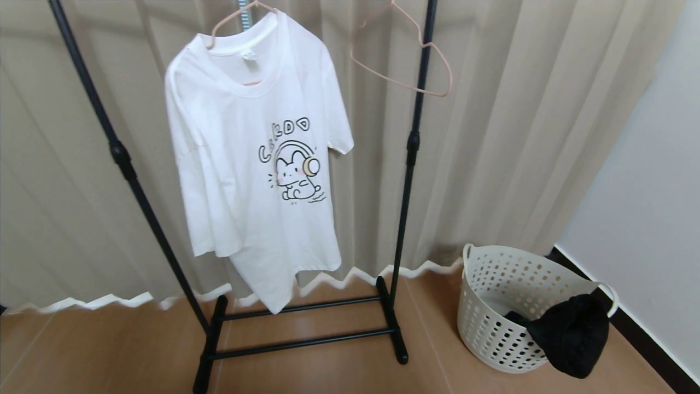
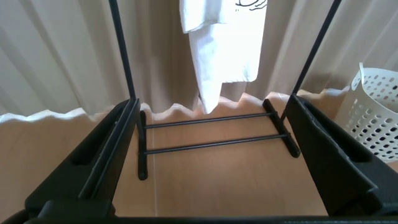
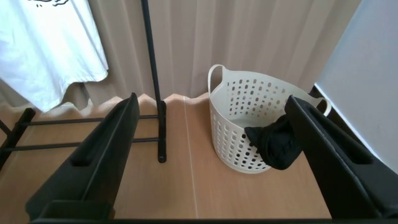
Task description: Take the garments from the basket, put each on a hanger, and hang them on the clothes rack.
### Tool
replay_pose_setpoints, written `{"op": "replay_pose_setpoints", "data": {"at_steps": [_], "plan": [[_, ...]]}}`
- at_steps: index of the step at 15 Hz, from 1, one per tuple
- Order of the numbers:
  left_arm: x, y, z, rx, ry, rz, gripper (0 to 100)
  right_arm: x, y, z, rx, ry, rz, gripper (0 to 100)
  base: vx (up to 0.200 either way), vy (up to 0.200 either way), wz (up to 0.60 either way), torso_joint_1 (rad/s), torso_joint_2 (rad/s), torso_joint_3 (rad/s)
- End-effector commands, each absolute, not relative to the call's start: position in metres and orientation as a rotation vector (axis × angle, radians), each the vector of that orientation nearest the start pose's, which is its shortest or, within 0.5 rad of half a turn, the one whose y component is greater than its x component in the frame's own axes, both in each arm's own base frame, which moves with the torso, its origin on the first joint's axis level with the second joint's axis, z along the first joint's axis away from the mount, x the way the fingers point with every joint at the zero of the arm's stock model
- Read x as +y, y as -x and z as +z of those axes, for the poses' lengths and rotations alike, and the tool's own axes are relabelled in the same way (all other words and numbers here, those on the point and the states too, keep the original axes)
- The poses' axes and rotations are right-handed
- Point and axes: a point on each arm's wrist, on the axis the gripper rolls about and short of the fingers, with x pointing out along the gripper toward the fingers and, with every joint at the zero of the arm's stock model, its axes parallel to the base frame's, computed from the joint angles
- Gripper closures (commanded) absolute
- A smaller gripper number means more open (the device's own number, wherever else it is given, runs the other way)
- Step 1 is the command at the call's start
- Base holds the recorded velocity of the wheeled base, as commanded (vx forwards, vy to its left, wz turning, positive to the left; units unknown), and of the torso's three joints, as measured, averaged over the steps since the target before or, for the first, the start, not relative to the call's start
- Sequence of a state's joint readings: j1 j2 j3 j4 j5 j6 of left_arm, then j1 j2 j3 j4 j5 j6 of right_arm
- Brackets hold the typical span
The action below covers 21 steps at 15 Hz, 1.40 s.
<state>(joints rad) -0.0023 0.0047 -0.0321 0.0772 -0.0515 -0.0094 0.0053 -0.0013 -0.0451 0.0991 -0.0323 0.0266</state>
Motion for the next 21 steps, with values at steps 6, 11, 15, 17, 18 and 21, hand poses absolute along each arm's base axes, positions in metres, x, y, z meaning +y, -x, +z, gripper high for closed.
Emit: {"op": "replay_pose_setpoints", "data": {"at_steps": [6, 11, 15, 17, 18, 21], "plan": [[-0.0011, 0.0250, 0.0765, 0.052, 0.011, -0.053, 0, -0.0009, 0.0266, 0.0779, 0.053, -0.027, -0.027, 0, 0.000, -0.133, -0.10, 0.001, 0.00, 0.003], [-0.0011, 0.0250, 0.0767, 0.051, 0.010, -0.053, 0, -0.0009, 0.0265, 0.0775, 0.055, -0.025, -0.027, 0, 0.120, -0.160, 0.00, 0.002, 0.01, 0.003], [-0.0011, 0.0250, 0.0767, 0.051, 0.012, -0.053, 0, -0.0009, 0.0266, 0.0779, 0.053, -0.025, -0.027, 0, 0.200, 0.000, -0.30, 0.000, 0.00, 0.004], [-0.0011, 0.0250, 0.0767, 0.051, 0.012, -0.053, 0, -0.0009, 0.0265, 0.0775, 0.055, -0.027, -0.027, 0, 0.100, 0.000, -0.60, 0.000, 0.01, 0.005], [-0.0011, 0.0250, 0.0767, 0.051, 0.012, -0.053, 0, -0.0009, 0.0265, 0.0775, 0.055, -0.025, -0.027, 0, 0.000, 0.000, 0.00, 0.000, 0.00, 0.000], [-0.0011, 0.0250, 0.0767, 0.051, 0.012, -0.053, 0, -0.0009, 0.0265, 0.0775, 0.055, -0.025, -0.027, 0, 0.000, 0.000, 0.00, 0.000, 0.00, 0.000]]}}
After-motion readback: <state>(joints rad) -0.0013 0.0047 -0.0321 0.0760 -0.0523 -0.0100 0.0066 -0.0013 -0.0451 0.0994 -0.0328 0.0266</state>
